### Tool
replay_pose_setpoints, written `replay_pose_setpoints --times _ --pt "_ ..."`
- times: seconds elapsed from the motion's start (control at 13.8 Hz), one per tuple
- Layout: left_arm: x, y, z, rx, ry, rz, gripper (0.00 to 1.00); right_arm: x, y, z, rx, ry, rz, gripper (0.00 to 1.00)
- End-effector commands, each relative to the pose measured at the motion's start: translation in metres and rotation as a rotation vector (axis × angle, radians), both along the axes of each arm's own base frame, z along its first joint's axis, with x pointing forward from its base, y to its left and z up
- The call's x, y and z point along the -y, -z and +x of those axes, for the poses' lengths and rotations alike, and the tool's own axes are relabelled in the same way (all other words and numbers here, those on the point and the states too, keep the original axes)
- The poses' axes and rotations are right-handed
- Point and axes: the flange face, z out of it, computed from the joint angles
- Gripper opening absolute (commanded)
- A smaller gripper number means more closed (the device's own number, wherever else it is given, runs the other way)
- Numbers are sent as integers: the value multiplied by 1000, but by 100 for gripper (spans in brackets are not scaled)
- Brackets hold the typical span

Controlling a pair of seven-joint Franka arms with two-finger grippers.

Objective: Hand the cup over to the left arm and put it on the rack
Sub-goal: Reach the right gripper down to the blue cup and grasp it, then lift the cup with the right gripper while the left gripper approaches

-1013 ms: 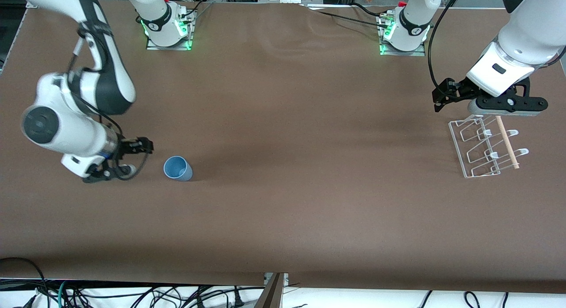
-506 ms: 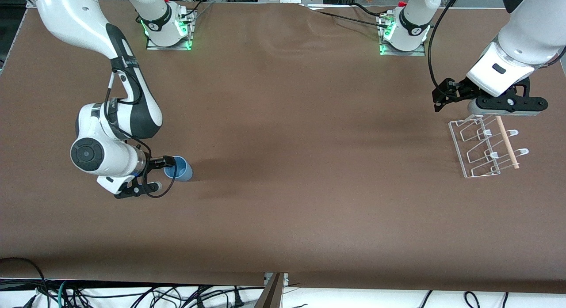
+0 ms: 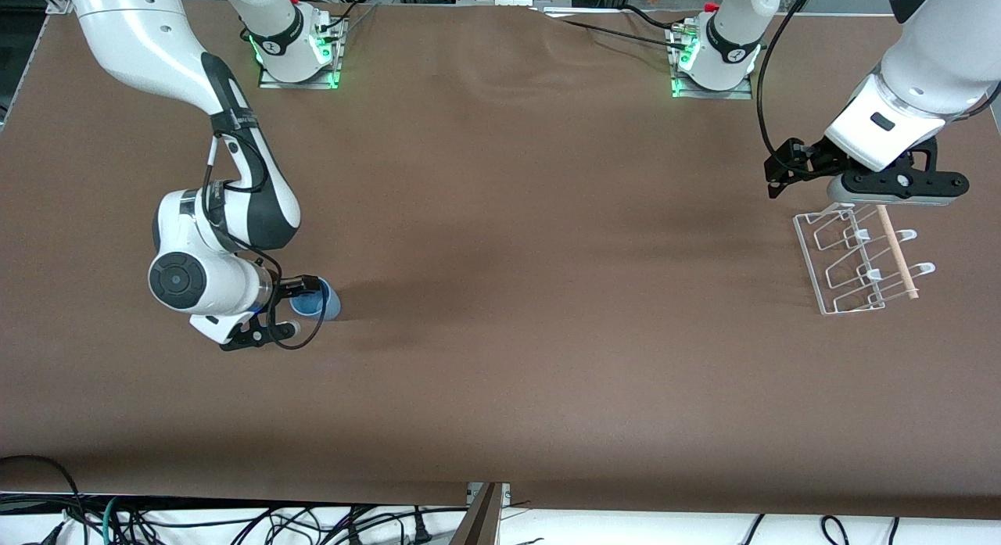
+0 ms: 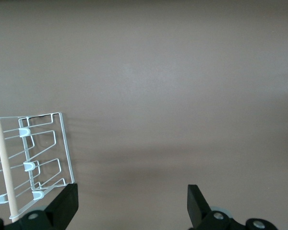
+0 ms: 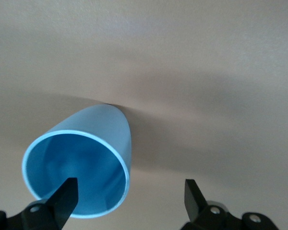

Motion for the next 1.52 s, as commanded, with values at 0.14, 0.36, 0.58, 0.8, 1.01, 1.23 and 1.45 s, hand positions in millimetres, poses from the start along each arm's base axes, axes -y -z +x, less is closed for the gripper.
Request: replay_pose_setpoints --times 0.14,0.36,0.58,0.8,1.01,1.23,1.45 --pt "-1 -6 -2 -6 17 -23 100 -6 7 3 -11 107 47 20" --pt "-2 -6 -2 -6 16 -23 100 -11 10 6 12 154 58 0" --pt "-2 -6 -2 -6 16 -23 100 -13 11 5 9 164 55 0" --pt "-2 -6 -2 -6 16 -25 100 -14 8 7 14 185 56 0" --pt "-4 -6 -2 -7 13 -25 100 -44 -9 9 32 271 67 0" --pt "-4 -6 -2 -6 13 -23 100 -101 -26 -5 20 390 92 0" --pt "-5 -6 -2 -6 11 -23 100 -165 -50 -21 1 536 130 0"
